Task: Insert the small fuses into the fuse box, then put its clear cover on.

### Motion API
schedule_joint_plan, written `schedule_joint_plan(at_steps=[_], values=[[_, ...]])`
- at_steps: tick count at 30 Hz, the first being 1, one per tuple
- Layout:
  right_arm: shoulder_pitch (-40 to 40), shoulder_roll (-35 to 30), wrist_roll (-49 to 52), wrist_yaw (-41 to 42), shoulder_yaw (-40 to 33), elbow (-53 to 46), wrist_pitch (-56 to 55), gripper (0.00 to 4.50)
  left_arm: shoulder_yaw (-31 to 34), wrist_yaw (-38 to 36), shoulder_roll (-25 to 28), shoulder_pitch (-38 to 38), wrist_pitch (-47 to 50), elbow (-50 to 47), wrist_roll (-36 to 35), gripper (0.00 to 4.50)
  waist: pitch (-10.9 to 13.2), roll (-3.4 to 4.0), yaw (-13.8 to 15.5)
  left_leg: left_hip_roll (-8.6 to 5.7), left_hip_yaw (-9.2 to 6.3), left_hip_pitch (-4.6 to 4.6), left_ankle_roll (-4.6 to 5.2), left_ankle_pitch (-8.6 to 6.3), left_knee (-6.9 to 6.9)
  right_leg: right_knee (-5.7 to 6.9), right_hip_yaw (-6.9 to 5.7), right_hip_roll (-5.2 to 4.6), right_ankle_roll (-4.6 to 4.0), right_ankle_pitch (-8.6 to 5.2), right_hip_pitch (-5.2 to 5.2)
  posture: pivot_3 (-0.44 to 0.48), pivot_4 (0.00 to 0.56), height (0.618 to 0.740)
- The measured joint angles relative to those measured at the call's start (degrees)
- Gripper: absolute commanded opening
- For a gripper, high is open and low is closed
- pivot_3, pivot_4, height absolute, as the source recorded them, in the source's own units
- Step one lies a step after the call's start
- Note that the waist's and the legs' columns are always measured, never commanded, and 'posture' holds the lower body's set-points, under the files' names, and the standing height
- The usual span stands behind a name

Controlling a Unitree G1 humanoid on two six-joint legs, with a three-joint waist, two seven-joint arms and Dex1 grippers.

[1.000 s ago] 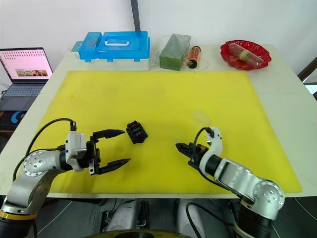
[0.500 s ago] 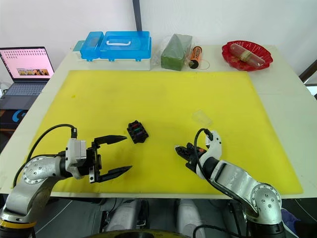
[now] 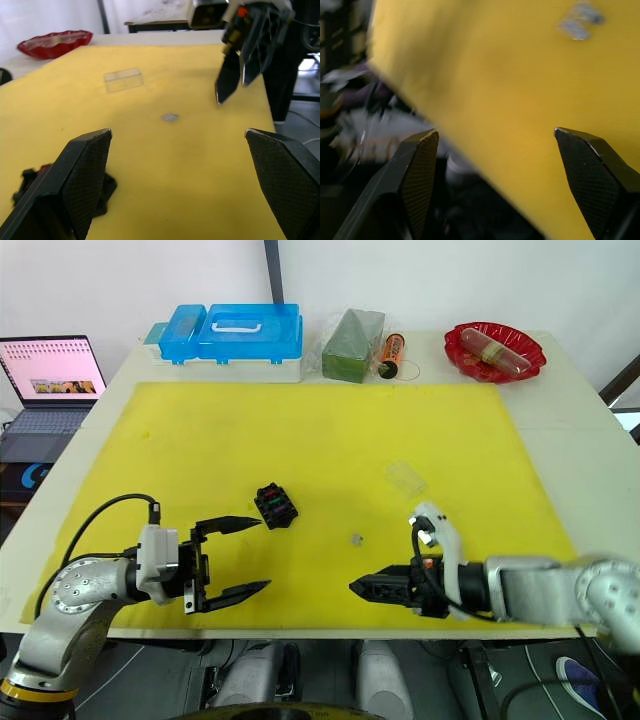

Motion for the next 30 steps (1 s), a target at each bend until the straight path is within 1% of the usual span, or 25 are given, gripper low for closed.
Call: schedule_joint_plan(at_steps=[2, 4, 6, 7, 8, 11, 12, 14, 16, 17, 21, 24, 30], values=[[-9.5, -0.1, -6.4, 9.4, 2.4, 5.7, 4.6, 3.83, 0.0, 0.0, -0.1, -0.1, -0.6, 0.3, 0.4, 4.5, 0.0, -0.1, 0.1, 0.11, -0.01, -0.04, 0.02, -0.01, -0.01, -0.04, -0.01, 0.14, -0.02, 0.0, -0.05, 0.0, 0.15, 0.74], [-13.5, 0.3, -13.2, 16.3, 4.5, 8.9, 6.6, 3.83, -0.2, 0.0, -0.1, -0.1, -1.1, 0.4, 0.5, 4.5, 0.1, -0.13, 0.4, 0.16, -0.01, -0.06, 0.05, -0.03, -0.04, -0.04, -0.01, 0.18, -0.03, -0.01, -0.08, 0.0, 0.15, 0.74], [-18.4, 1.2, -24.3, 26.4, 9.9, 11.4, 6.2, 3.42, -0.3, 0.0, -0.1, 0.1, -1.2, 0.7, 0.6, 4.5, 0.1, -0.11, 0.9, 0.19, 0.02, -0.06, 0.07, -0.04, -0.04, -0.03, -0.01, 0.2, -0.03, 0.0, -0.13, 0.0, 0.15, 0.74], [-19.7, 1.6, -28.4, 29.7, 11.9, 12.3, 5.2, 3.25, -0.5, 0.1, -0.2, -0.1, -1.3, 0.8, 0.7, 4.5, 0.1, -0.09, 1.0, 0.2, 0.04, -0.07, 0.07, -0.04, -0.04, -0.03, -0.01, 0.2, -0.04, 0.0, -0.15, 0.0, 0.15, 0.74], [-22.5, 1.8, -35.4, 35.9, 15.7, 13.7, 3.2, 2.89, -0.5, 0.2, -0.2, 0.1, -1.4, 0.9, 0.7, 4.5, 0.1, -0.05, 1.1, 0.21, 0.08, -0.06, 0.07, -0.04, 0.0, -0.02, 0.0, 0.2, -0.06, 0.02, -0.16, 0.0, 0.15, 0.74], [-27.2, 2.4, -47.6, 47.6, 22.3, 16.5, -1.4, 1.9, -0.7, 0.4, -0.3, 0.5, -1.5, 0.9, 0.9, 4.5, 0.1, -0.04, 1.2, 0.21, 0.1, -0.07, 0.07, -0.04, 0.05, -0.02, 0.0, 0.18, -0.09, 0.04, -0.15, 0.0, 0.15, 0.74], [-29.4, 3.2, -52.7, 52.0, 25.1, 17.9, -3.7, 1.9, -0.8, 0.4, -0.2, 0.8, -1.6, 0.9, 0.9, 4.5, 0.1, -0.04, 1.2, 0.21, 0.1, -0.07, 0.07, -0.04, 0.06, -0.01, 0.0, 0.18, -0.1, 0.05, -0.15, 0.0, 0.15, 0.74], [-31.8, 5.0, -59.6, 57.3, 28.5, 20.4, -6.9, 1.9, -0.9, 0.5, -0.2, 1.2, -1.8, 0.8, 1.0, 4.5, 0.1, -0.04, 1.2, 0.22, 0.1, -0.06, 0.07, -0.04, 0.07, -0.01, 0.0, 0.18, -0.11, 0.05, -0.15, 0.0, 0.15, 0.74], [-33.4, 7.1, -64.6, 60.8, 30.9, 23.3, -8.7, 1.57, -0.9, 0.6, -0.2, 1.1, -2.1, 0.8, 1.0, 4.5, 0.1, -0.04, 1.3, 0.22, 0.1, -0.07, 0.06, -0.04, 0.07, 0.0, 0.0, 0.16, -0.12, 0.07, -0.16, 0.0, 0.15, 0.74], [-34.4, 8.3, -66.9, 62.7, 32.0, 24.9, -9.3, 1.34, -1.0, 0.7, -0.2, 1.0, -2.1, 0.8, 1.1, 4.5, 0.1, -0.04, 1.3, 0.22, 0.1, -0.07, 0.06, -0.04, 0.06, 0.0, 0.0, 0.15, -0.13, 0.08, -0.16, 0.0, 0.15, 0.74], [-36.7, 10.7, -73.3, 68.4, 33.5, 28.4, -10.9, 0.04, -1.0, 1.0, -0.2, 0.9, -2.1, 0.8, 1.3, 4.5, 0.1, -0.03, 1.3, 0.23, 0.09, -0.07, 0.06, -0.05, 0.05, 0.0, 0.01, 0.1, -0.18, 0.1, -0.17, 0.0, 0.15, 0.74], [-37.5, 11.8, -77.2, 71.5, 34.3, 30.4, -11.6, 0.04, -1.0, 1.1, -0.2, 1.0, -2.1, 0.8, 1.4, 4.5, 0.1, -0.03, 1.2, 0.23, 0.09, -0.06, 0.03, -0.05, 0.04, 0.0, 0.01, 0.03, -0.24, 0.14, -0.18, 0.0, 0.15, 0.74], [-38.6, 15.4, -82.2, 74.9, 34.5, 34.3, -11.9, 0.04, -1.2, 1.3, -0.2, 1.0, -2.1, 0.7, 1.6, 4.5, 0.1, -0.01, 1.0, 0.23, 0.11, -0.07, -0.02, -0.05, -0.07, 0.01, 0.02, -0.03, -0.28, 0.16, -0.28, 0.0, 0.15, 0.74]])
